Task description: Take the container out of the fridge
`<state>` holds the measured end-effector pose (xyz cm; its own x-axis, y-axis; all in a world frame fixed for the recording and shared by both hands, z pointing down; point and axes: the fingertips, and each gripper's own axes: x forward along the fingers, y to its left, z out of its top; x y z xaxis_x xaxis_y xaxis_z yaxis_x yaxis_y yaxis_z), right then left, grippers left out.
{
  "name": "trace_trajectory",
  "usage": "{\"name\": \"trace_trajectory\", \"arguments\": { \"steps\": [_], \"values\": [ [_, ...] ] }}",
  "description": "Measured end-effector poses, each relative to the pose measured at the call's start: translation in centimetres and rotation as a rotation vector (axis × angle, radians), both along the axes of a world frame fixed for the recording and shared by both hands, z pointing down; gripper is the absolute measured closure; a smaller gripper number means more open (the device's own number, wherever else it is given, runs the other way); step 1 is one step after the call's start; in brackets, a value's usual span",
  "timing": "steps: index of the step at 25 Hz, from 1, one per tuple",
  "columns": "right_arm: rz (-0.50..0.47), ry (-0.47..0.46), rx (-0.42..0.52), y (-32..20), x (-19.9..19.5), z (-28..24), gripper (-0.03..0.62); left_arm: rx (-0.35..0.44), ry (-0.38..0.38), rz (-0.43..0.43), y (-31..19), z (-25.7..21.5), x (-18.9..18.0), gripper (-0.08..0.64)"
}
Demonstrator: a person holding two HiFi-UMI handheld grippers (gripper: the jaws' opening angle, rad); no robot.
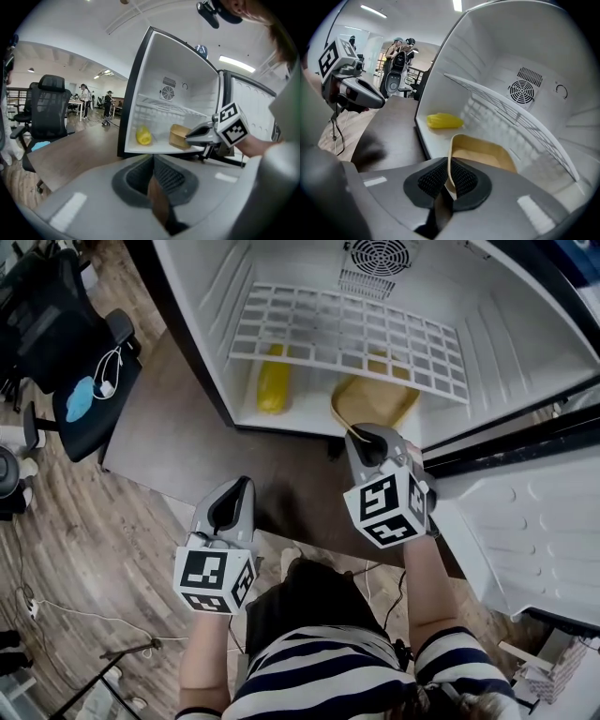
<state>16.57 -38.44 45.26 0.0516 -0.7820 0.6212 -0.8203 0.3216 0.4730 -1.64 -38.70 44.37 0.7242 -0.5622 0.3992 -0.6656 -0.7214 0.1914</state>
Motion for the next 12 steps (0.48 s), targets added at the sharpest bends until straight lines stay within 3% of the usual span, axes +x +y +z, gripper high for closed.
{"name": "trace_trajectory", "arguments": {
  "steps": [12],
  "values": [
    [-0.027,-0.073,0.013,4.6,-2.9,-2.1,0.575,0.018,0.047,-0.005,1.6,-3.0,-0.7,0.56]
  ]
}}
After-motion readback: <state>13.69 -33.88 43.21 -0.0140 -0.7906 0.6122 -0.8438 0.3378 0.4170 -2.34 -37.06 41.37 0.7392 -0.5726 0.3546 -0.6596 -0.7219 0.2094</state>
